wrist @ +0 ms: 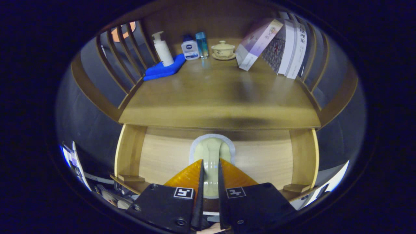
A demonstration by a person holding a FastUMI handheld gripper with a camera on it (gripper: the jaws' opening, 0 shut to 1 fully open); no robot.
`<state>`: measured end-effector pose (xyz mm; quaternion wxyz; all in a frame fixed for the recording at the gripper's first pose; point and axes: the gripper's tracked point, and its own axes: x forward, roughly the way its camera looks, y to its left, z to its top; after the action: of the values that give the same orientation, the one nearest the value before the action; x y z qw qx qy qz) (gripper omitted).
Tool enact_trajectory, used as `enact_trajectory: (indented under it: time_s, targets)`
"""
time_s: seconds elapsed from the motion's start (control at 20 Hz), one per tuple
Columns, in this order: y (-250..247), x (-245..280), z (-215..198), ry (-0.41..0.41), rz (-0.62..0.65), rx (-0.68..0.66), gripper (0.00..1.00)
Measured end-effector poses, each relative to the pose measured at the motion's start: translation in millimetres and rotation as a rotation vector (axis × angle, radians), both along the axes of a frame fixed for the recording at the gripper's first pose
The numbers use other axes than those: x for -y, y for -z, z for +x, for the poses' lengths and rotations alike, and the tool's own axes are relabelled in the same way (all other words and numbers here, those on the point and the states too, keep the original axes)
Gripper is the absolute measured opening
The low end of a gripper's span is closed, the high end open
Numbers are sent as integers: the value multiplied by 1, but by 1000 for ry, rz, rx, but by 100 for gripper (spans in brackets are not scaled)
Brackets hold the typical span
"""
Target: Pull open the drawer, take out the items inside it, and place them on the countertop above the cabinet.
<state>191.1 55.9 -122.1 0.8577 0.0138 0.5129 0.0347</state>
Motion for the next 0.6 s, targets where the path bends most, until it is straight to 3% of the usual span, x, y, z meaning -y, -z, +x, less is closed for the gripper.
enact_trajectory:
  time_s: [0.2,0.6]
  targets:
    - [-29,1,14,14,25,36,23]
    - [-55,-11,80,7,11,65,23]
